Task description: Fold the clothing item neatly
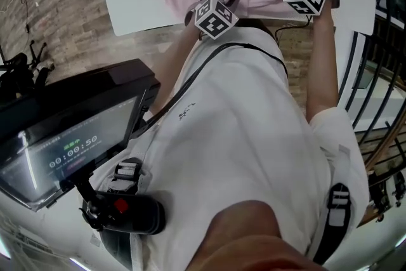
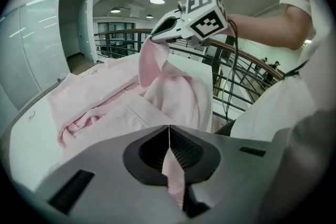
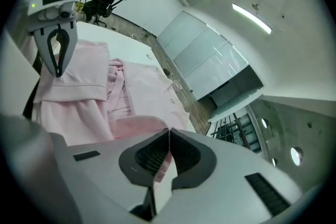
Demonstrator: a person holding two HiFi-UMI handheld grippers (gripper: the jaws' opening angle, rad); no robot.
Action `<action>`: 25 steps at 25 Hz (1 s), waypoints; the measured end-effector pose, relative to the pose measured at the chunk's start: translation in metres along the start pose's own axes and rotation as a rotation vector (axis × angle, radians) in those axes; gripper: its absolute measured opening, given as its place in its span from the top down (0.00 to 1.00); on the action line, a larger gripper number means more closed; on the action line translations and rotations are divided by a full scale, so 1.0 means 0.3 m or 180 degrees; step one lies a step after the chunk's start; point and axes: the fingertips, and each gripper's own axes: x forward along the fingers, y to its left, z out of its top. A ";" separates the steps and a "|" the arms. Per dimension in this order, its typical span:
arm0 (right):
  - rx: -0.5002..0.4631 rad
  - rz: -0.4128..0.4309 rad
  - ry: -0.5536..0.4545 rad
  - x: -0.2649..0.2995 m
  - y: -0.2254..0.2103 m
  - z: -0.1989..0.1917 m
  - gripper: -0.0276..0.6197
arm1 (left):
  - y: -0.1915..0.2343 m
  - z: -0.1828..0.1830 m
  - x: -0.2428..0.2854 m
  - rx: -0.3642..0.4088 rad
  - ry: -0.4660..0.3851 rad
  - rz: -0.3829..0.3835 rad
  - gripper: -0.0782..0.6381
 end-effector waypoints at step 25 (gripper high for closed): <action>0.1074 0.1174 -0.0685 0.155 0.015 0.181 0.74 | -0.059 -0.160 -0.074 -0.0491 0.0077 -0.0076 0.71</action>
